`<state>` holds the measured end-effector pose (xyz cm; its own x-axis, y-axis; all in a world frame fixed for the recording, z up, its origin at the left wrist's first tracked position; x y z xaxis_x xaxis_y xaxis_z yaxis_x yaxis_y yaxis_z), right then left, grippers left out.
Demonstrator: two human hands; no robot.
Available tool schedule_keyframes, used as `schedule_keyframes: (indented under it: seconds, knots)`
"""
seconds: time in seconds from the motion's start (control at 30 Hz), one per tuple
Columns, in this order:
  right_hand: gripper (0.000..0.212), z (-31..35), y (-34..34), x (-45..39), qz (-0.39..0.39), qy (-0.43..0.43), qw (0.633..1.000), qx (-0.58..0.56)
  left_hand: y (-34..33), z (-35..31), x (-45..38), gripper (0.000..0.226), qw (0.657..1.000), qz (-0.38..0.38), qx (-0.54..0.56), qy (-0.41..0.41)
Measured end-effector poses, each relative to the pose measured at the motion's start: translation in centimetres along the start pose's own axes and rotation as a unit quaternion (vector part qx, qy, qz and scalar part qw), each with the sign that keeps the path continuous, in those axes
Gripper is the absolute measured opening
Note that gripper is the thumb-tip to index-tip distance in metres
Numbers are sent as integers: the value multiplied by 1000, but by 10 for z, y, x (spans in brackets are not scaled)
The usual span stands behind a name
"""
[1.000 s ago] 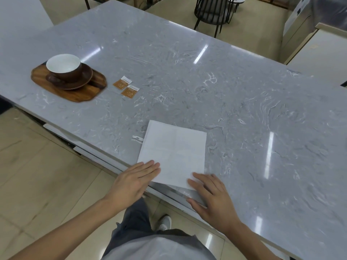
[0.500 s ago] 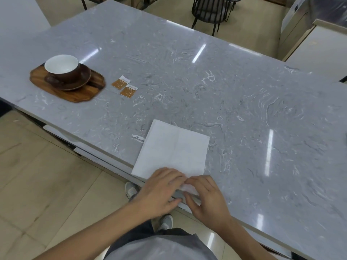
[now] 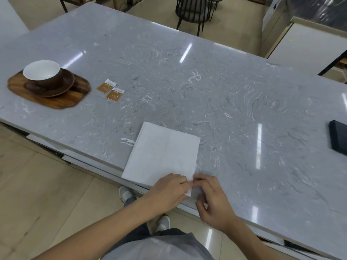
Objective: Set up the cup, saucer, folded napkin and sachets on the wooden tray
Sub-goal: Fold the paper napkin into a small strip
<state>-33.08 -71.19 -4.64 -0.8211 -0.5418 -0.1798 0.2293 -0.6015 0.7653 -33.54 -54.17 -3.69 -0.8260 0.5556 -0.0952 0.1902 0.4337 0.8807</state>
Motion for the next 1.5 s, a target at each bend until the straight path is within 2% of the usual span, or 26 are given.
schedule_keyframes:
  seconds: [0.13, 0.27, 0.43, 0.5, 0.57, 0.67, 0.8, 0.93, 1.03, 1.13, 1.2, 1.27, 1.4, 1.5]
  knots:
    - [39, -1, -3, 4, 3, 19, 1000, 2, 9, -4, 12, 32, 999, -33, 21, -7]
    - [56, 1, -5, -7, -14, 21, 999, 38, 26, -9, 28, 21, 993, -86, 79, 8]
    - [30, 6, 2, -41, -49, 31, 997, 49, 75, -12, 40, 27, 962, -190, 187, 54]
    - [21, 6, 17, -54, -75, 14, 997, 15, 102, -7, 45, 25, 942, -232, 233, 75]
    - [16, 8, 37, -65, -66, 9, 997, -41, 128, 3, 51, 25, 923, -262, 264, 95]
    - [16, 20, 69, -82, -42, -3, 991, -125, 161, 21, 62, 23, 885, -301, 327, 139]
    - [12, 45, 103, -108, -15, -6, 961, -276, 190, 41, 72, 18, 815, -353, 427, 170]
    - [6, 47, 110, -145, -2, -50, 935, -352, 197, 76, 64, 21, 722, -309, 559, 266]
    - [15, 30, 96, -177, 27, -114, 934, -338, 194, 111, 48, 22, 693, -274, 578, 332]
    - [16, 4, 77, -212, 56, -155, 950, -266, 184, 146, 33, 21, 708, -244, 550, 369]
    - [14, -10, 66, -234, 73, -160, 962, -209, 176, 168, 26, 18, 744, -238, 483, 396]
    - [21, -15, 60, -253, 89, -128, 980, -124, 175, 186, 21, 17, 782, -242, 403, 409]
    - [24, -9, 65, -271, 86, -66, 994, -17, 189, 195, 18, 16, 855, -237, 271, 373]
    - [14, 2, 74, -261, 75, -17, 997, 19, 199, 178, 28, 18, 899, -245, 164, 325]
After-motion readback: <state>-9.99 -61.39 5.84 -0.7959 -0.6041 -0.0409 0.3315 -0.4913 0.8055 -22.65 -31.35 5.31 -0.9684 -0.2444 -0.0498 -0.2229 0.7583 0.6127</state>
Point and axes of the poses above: each hand's wrist, its own x-axis away from the middle knuckle, its own y-axis out of the back of the hand, z = x × y, the point moved 4 cm from there along -x, towards the middle knuckle, and after that the axes turned 1 degree about -y, right-handed, at the moved point
